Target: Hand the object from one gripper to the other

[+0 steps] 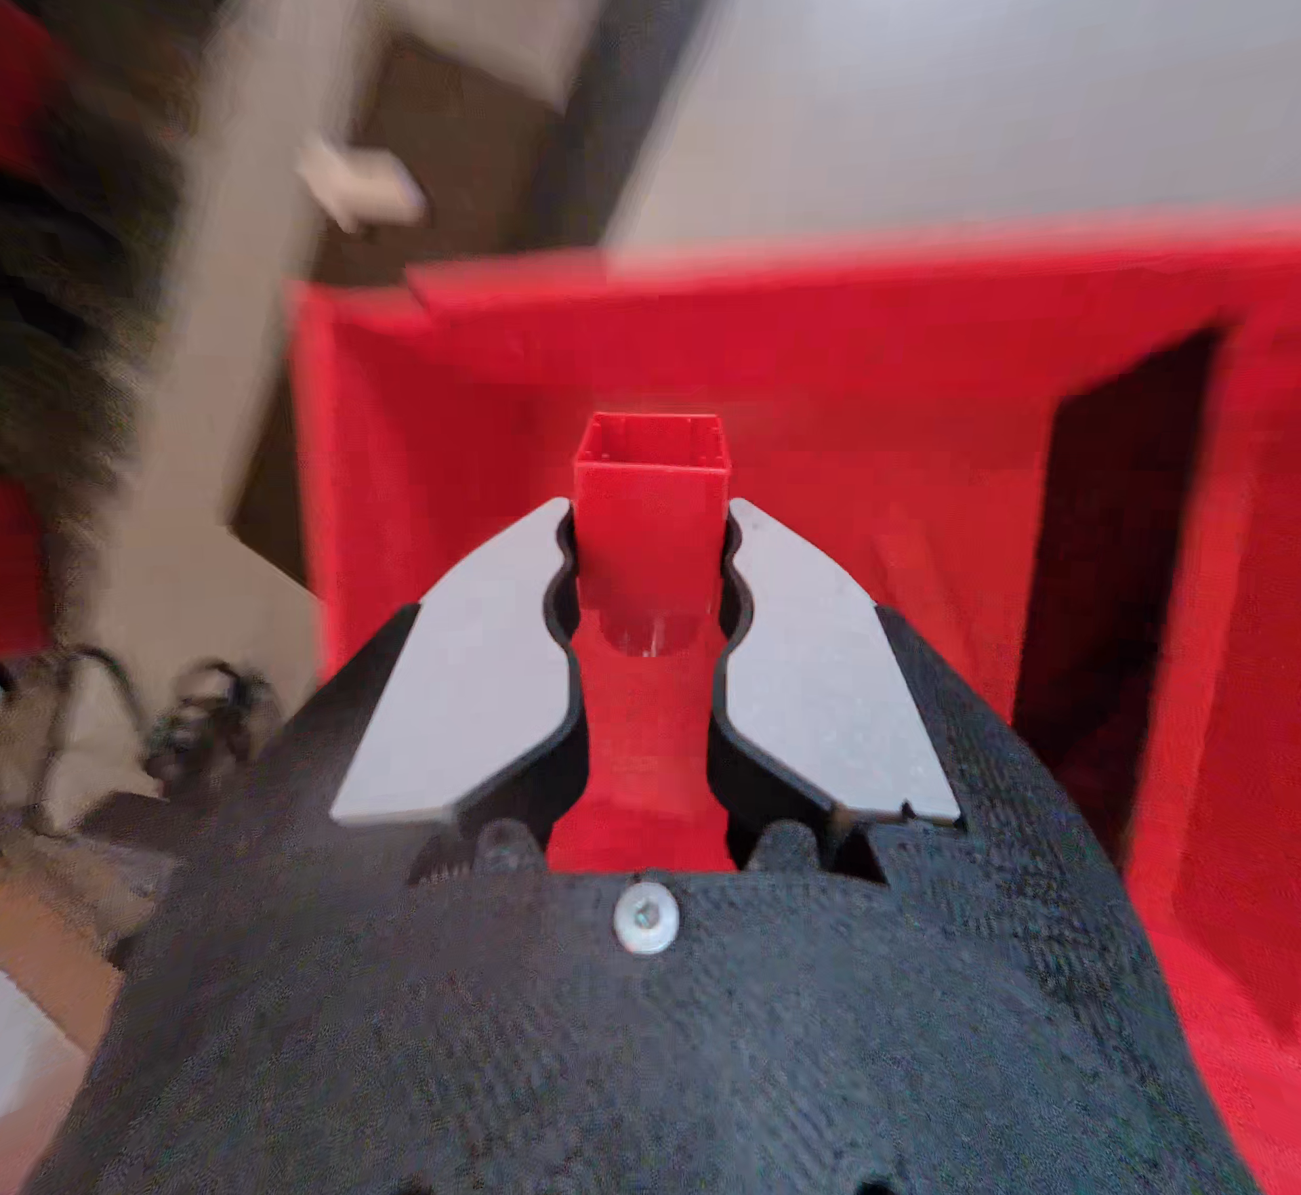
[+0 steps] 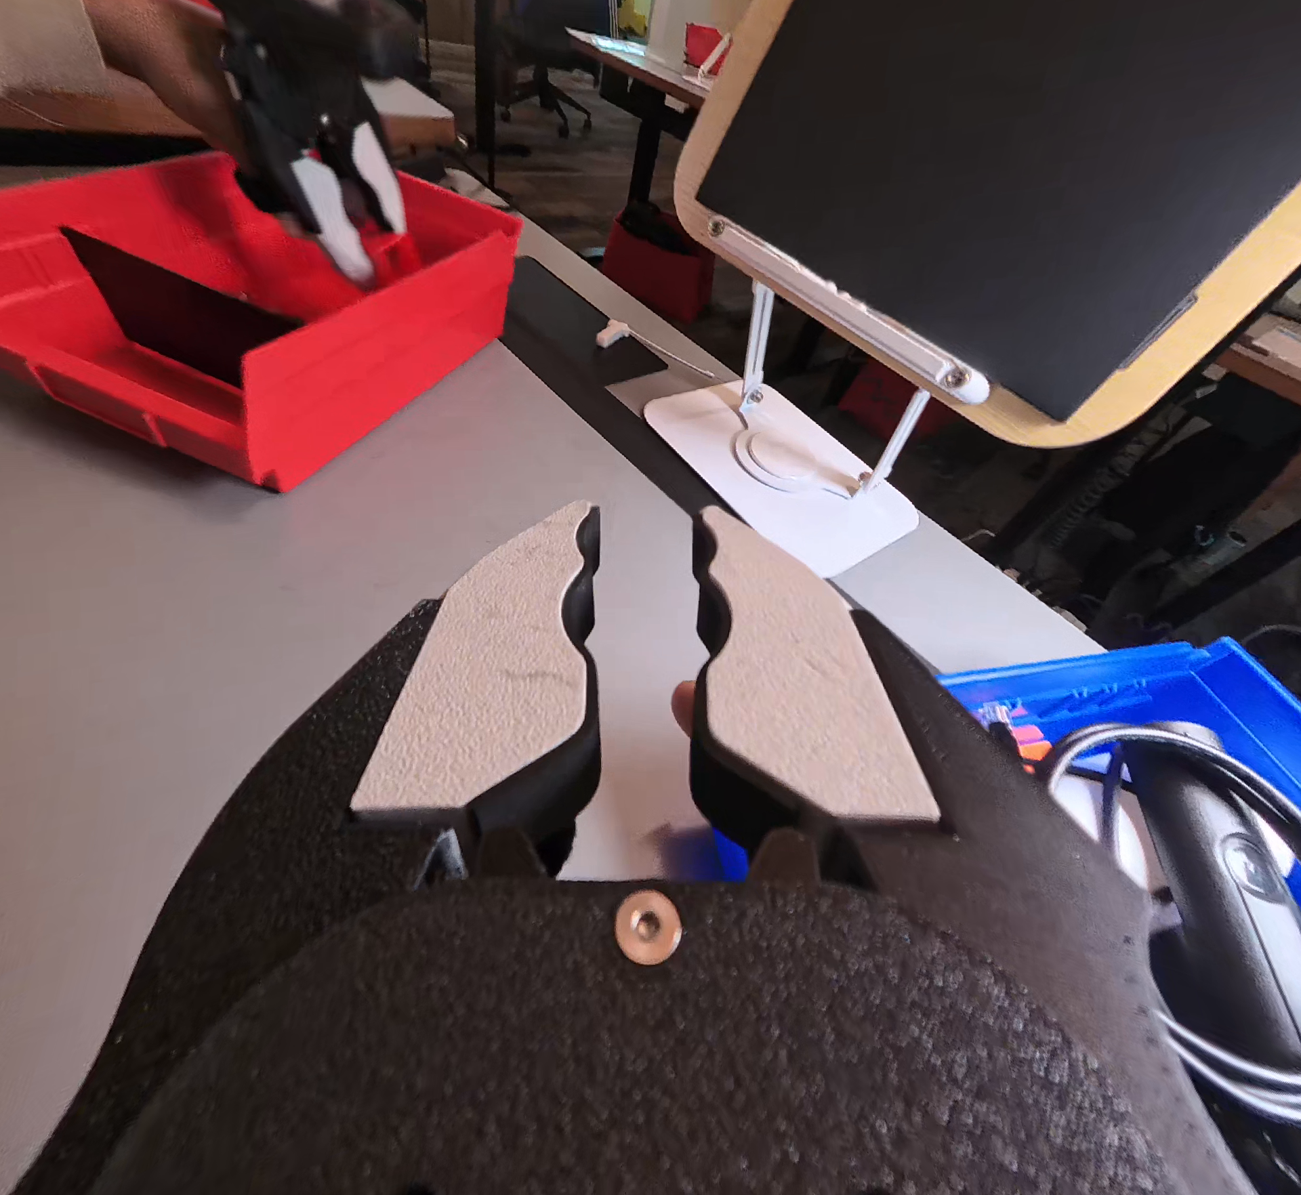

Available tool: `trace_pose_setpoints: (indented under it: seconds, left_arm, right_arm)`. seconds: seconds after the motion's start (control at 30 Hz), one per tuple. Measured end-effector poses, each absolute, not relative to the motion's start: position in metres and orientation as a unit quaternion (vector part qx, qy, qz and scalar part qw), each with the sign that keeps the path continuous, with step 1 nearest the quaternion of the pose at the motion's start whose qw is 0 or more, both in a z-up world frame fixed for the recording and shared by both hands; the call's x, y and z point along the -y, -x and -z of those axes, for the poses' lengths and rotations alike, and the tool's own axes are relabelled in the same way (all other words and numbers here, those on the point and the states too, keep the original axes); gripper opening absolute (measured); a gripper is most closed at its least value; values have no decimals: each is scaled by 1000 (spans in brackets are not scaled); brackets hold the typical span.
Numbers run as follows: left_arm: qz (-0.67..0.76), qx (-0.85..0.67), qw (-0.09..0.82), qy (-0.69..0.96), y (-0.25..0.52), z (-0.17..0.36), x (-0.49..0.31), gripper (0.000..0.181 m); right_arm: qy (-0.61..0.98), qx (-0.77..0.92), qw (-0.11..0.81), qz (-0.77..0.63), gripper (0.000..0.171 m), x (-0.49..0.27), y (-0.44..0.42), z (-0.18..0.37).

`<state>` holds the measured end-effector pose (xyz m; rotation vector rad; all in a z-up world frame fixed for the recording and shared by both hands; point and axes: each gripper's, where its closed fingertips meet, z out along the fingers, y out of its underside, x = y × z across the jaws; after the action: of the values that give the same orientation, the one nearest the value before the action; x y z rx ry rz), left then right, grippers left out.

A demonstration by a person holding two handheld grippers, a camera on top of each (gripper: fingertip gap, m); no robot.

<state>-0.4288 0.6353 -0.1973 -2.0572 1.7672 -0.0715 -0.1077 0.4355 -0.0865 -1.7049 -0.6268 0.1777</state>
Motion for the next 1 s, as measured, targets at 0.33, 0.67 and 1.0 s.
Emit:
trace_pose_setpoints:
  seconds: [0.33, 0.67, 1.0]
  left_arm:
    - [70, -569, 708, 413, 279, 14, -472, 37]
    - [26, -594, 747, 296, 220, 49, -394, 37]
    - [505, -484, 442, 561, 228, 57, -395, 50]
  right_arm:
    - [658, 198, 648, -328, 25, -404, 188, 26]
    - [691, 241, 631, -257, 1, -400, 224, 48]
    - [532, 409, 699, 247, 0, -409, 189, 41]
